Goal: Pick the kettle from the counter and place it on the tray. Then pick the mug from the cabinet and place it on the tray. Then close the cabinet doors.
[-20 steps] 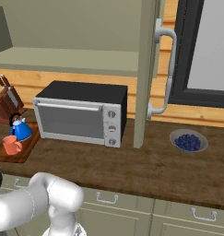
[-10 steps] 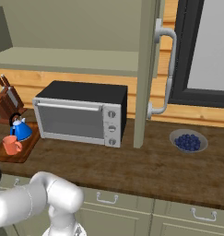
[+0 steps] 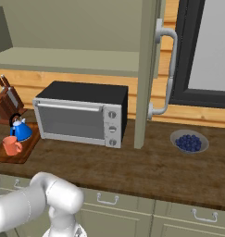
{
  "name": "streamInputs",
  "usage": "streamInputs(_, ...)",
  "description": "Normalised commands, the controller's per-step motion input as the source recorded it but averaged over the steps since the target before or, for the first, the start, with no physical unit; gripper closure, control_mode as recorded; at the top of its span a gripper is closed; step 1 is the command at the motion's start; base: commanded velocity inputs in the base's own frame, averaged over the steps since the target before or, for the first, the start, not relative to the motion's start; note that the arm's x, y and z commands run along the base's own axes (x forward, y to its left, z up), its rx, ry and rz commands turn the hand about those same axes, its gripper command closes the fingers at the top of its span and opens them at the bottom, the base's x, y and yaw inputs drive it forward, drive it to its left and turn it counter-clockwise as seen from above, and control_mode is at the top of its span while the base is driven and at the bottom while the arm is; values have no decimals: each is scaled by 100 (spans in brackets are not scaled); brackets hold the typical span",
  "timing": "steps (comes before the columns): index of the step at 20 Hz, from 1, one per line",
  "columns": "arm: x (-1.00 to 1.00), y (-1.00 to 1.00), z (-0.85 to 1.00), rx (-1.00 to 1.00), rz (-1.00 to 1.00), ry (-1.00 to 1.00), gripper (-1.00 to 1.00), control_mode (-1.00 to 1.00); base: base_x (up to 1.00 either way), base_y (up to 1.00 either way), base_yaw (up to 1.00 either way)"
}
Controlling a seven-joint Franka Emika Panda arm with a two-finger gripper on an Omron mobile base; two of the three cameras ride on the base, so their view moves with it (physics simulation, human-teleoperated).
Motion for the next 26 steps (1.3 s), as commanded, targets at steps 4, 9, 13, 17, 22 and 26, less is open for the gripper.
streamInputs(4,9,-53,0,0,-22,4,-100,-100,0,0,0)
streamInputs(9,8,-65,1,0,-22,4,-100,-100,0,0,0)
streamInputs(13,14,-71,4,0,-21,1,-100,-100,0,0,0)
streamInputs(17,24,-73,10,0,-20,0,-100,-100,0,0,0)
streamInputs(22,30,-75,8,0,-19,0,-100,-100,0,0,0)
streamInputs(26,44,-69,1,0,-17,1,-100,-100,0,0,0)
